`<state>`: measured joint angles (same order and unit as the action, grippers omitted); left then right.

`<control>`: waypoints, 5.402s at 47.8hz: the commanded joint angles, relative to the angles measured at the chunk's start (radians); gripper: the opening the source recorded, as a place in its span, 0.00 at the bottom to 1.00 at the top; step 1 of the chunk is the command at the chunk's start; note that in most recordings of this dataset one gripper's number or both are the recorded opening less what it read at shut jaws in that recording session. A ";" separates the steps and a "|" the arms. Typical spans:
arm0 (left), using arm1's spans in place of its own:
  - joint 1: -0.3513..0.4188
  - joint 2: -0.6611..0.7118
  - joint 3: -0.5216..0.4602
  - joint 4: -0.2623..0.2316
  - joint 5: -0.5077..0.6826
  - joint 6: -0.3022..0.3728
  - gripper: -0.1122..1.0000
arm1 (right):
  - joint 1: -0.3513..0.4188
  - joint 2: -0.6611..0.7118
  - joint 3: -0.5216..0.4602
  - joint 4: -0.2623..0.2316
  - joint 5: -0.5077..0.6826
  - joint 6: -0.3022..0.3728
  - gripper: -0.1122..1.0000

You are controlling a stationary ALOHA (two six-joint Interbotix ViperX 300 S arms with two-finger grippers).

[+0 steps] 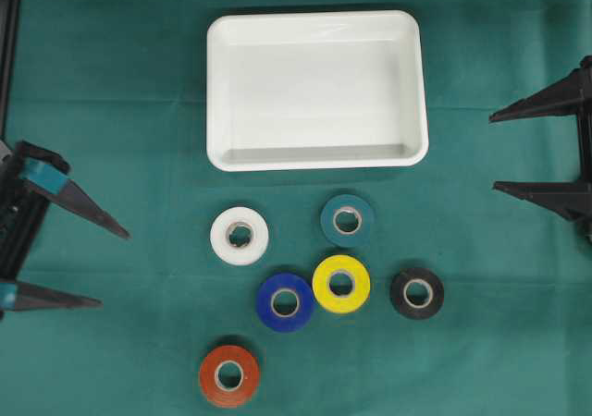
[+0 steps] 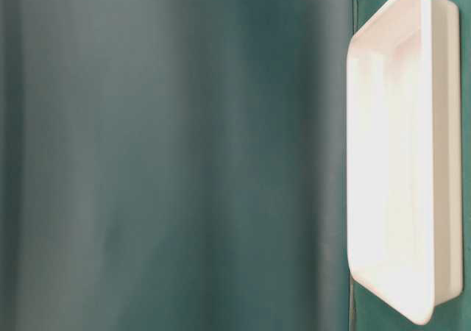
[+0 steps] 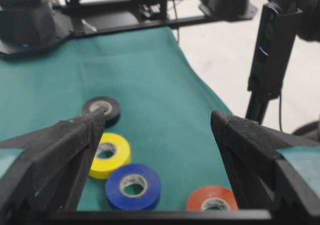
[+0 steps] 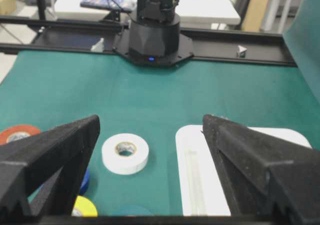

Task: Pick up the tape from a random location and place it into the white case.
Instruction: 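Move the left gripper down over the red tape roll, then lower the left gripper and close it on the red tape roll's rim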

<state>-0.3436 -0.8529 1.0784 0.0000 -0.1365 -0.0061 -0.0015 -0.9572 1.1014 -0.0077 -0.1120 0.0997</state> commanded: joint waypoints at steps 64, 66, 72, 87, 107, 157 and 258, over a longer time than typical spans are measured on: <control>-0.064 0.514 -0.479 0.000 0.333 0.020 1.00 | 0.009 0.006 -0.044 -0.002 0.028 -0.003 0.93; -0.064 0.531 -0.506 0.000 0.379 0.020 1.00 | 0.009 0.006 -0.046 -0.002 0.031 -0.003 0.93; -0.064 0.580 -0.588 0.000 0.528 0.020 1.00 | 0.009 0.006 -0.049 -0.002 0.032 -0.005 0.93; -0.064 0.672 -0.753 0.003 0.864 0.020 1.00 | 0.009 0.006 -0.049 -0.002 0.044 -0.006 0.93; -0.064 0.698 -0.792 0.008 0.953 0.020 1.00 | 0.009 0.006 -0.049 -0.009 0.044 -0.008 0.93; -0.064 0.699 -0.787 0.008 0.953 0.020 1.00 | 0.011 0.006 -0.052 -0.009 0.052 -0.008 0.93; -0.094 1.057 -0.594 0.008 0.523 0.021 0.96 | 0.009 0.049 -0.043 -0.034 0.067 -0.009 0.93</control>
<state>-0.4341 0.2178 0.4939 0.0046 0.3958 0.0123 0.0061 -0.9143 1.0784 -0.0399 -0.0430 0.0920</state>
